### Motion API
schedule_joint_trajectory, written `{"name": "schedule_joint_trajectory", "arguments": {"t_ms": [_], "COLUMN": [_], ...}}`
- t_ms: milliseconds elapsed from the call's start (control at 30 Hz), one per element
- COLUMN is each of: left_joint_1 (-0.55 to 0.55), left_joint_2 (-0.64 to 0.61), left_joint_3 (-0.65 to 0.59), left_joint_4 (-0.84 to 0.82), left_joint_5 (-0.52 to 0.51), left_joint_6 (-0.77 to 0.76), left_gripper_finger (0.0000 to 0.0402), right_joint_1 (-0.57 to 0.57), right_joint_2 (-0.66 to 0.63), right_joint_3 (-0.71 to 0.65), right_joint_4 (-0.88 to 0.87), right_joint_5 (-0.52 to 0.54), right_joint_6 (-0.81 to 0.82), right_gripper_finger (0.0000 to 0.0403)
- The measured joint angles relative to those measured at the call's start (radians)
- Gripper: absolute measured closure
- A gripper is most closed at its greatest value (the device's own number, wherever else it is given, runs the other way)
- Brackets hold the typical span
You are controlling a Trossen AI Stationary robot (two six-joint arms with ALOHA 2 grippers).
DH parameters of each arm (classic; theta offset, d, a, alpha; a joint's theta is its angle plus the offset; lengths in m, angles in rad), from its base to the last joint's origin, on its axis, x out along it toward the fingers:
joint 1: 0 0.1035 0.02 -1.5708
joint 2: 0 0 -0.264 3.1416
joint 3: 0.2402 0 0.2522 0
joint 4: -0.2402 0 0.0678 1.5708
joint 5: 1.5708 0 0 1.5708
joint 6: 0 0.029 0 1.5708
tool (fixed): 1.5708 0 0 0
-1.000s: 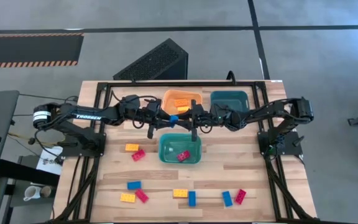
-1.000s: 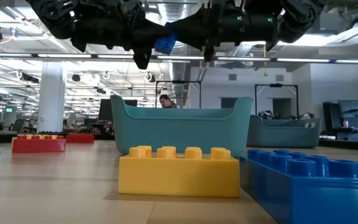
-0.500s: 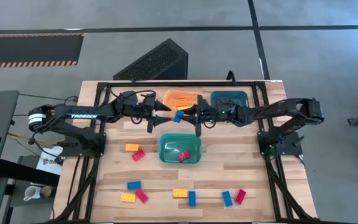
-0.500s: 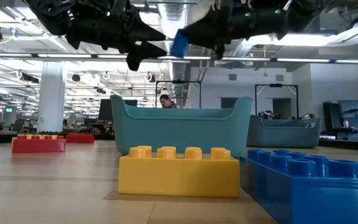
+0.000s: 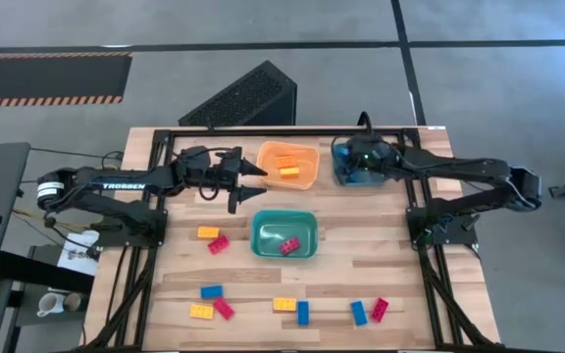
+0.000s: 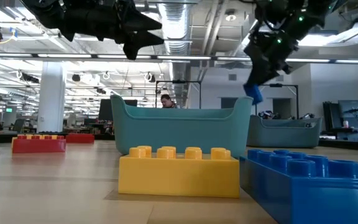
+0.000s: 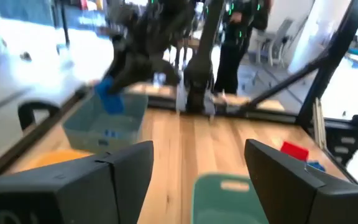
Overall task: Sort & place blocks by color
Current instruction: Put the blue game piece into the blue bin, then put the red game piece into the green bin
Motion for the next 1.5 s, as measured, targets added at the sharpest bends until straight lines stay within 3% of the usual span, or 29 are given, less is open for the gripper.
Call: {"name": "schedule_joint_trajectory", "arguments": {"t_ms": [167,267,700,867,1100,1267,1500], "left_joint_1": [-0.032,-0.012,0.031,0.031,0.026,-0.007,-0.100], "left_joint_2": [-0.024,-0.046,-0.120,-0.120,-0.120,-0.119,-0.119], "left_joint_3": [-0.088,-0.135,-0.179,-0.179,-0.179,-0.179,-0.179], "left_joint_4": [0.157,0.161,0.163,0.163,0.134,0.123,0.121], "left_joint_5": [0.001,-0.004,0.040,0.040,0.040,0.040,0.027], "left_joint_6": [0.002,-0.016,-0.021,-0.008,-0.004,-0.020,-0.024], "left_gripper_finger": [0.0193,0.0205,0.0213,0.0213,0.0213,0.0213,0.0213], "right_joint_1": [-0.095,-0.131,-0.154,-0.122,0.091,0.332,0.700], "right_joint_2": [-0.011,-0.011,-0.013,-0.049,-0.112,-0.112,-0.084], "right_joint_3": [-0.047,-0.056,-0.064,-0.040,-0.002,-0.002,-0.002], "right_joint_4": [-0.049,-0.061,-0.080,-0.184,-0.402,-0.510,-0.505], "right_joint_5": [-0.027,-0.043,-0.081,-0.157,-0.170,-0.192,-0.194], "right_joint_6": [0.001,0.002,0.055,0.145,0.386,0.669,1.125], "right_gripper_finger": [0.0312,0.0299,0.0171,0.0149,0.0149,0.0148,0.0148]}}
